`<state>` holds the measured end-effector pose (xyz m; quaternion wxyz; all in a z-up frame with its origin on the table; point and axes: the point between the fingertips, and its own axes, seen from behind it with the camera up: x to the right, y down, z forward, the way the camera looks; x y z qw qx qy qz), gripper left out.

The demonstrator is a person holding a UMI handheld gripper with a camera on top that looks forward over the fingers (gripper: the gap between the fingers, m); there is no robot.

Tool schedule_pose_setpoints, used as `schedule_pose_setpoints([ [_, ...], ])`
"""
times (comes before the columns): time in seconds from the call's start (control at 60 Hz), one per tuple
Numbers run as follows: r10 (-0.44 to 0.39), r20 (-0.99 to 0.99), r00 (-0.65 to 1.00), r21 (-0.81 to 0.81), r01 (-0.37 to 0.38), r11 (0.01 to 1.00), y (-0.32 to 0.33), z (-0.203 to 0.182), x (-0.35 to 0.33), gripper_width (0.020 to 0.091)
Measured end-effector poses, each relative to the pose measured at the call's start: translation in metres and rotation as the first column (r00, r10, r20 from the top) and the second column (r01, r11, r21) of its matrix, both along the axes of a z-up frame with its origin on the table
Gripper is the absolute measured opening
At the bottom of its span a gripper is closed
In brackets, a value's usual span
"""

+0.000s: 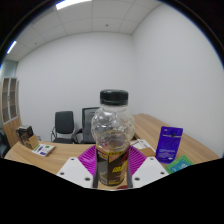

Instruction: Pour water

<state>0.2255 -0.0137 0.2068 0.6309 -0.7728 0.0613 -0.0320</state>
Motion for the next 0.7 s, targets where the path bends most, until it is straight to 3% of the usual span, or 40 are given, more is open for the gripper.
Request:
schedule_pose_setpoints([
  [0.15,-0.022,0.017,1.0,-0.084,0.023,0.996,-0.003,-0.071,0.029,0.0382],
  [0.283,-0.034,0.041,0.999,-0.124,0.039,0.992,-0.006,-0.111,0.043,0.0384],
  [0.417,-0.05,0.047,0.998,-0.111,0.055,0.992,-0.013,-0.122,0.048,0.0394],
  [0.567,-0.055,0.047,0.997,-0.134,0.061,0.989,-0.013,-0.126,0.049,0.0559],
  [0.65,-0.066,0.023,0.998,-0.197,0.07,0.978,-0.022,-0.131,0.047,0.0877],
  [0.7,-0.078,0.01,0.997,-0.224,0.078,0.971,-0.032,-0.129,0.046,0.0832],
])
